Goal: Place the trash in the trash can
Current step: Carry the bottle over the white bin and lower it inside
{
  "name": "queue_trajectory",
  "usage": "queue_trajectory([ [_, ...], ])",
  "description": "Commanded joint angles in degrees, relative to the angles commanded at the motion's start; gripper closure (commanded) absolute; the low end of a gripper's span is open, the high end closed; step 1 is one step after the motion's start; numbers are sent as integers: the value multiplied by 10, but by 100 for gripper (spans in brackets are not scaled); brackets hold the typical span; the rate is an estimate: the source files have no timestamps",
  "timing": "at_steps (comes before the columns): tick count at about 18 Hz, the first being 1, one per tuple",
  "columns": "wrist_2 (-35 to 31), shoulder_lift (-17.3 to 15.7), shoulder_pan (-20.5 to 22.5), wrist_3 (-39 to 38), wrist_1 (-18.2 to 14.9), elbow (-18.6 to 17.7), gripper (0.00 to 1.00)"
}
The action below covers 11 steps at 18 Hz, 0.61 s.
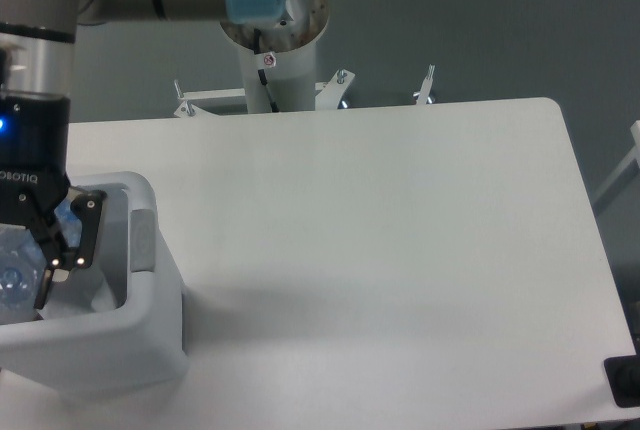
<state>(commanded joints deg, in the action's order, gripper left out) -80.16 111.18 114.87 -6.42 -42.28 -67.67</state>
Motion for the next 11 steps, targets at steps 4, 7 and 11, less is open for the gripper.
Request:
queue_trajectory([
  [4,-1,4,1,40,0,-11,6],
  [7,-2,4,1,44,-1,-15,0],
  [11,-4,1,4,44,-2,-25,0],
])
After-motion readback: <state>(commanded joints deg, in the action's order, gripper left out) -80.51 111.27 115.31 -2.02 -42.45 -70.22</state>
